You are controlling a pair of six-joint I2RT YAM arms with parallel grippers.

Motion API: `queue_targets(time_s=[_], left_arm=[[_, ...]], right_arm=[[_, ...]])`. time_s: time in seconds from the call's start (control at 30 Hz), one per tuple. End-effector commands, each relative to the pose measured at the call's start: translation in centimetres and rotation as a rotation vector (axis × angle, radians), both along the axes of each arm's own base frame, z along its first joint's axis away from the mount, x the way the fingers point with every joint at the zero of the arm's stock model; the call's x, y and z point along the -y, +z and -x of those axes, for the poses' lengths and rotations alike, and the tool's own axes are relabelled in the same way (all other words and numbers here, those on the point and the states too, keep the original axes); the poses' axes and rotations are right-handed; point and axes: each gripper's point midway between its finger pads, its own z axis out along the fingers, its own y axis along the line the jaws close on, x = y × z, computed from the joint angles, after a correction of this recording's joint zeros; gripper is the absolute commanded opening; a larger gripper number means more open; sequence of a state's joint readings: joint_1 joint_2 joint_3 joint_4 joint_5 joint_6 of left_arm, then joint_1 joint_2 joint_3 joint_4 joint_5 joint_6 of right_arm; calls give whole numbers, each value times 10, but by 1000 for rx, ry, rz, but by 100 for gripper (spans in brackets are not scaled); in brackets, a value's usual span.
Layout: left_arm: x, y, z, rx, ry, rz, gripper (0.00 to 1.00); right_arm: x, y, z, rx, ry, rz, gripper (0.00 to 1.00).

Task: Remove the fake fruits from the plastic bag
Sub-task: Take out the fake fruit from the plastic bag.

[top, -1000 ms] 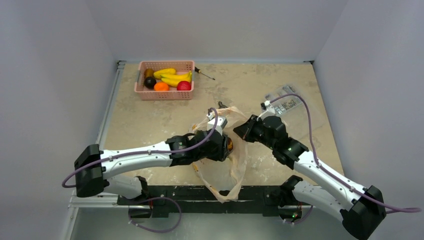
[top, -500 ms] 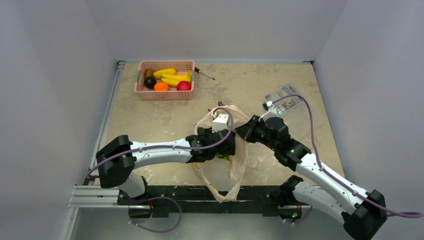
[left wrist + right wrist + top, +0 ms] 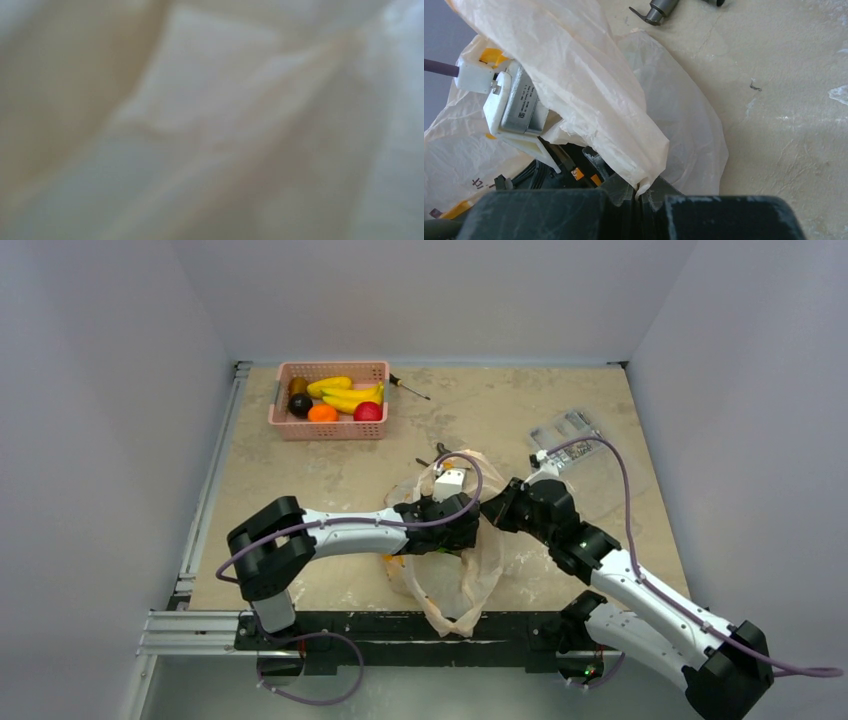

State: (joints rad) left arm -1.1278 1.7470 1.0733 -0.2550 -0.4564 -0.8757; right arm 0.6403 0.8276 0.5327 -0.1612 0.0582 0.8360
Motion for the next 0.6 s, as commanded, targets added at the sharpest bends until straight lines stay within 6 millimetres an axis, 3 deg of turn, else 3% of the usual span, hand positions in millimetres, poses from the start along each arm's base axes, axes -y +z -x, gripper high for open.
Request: queue_targets(time_s=[0.0,0.13,0.23,0.33,0.57], left_arm=[[19,7,-2,11,-62,47,80],[24,26,-3,44,-125,70,53],[26,44,2,43,-162,105,40],[30,65,13,26,-205,176,33],[35,112,44,-32,-337,298,28]], right_arm=[[-12,15,2,44,45,-57,0],[-7,11,-2,50,19,-31,0],[-5,9,-5,42,-1,-14,0],[-1,9,-9,44,-28,-1,0],[13,18,-18,75,-96,59,0]])
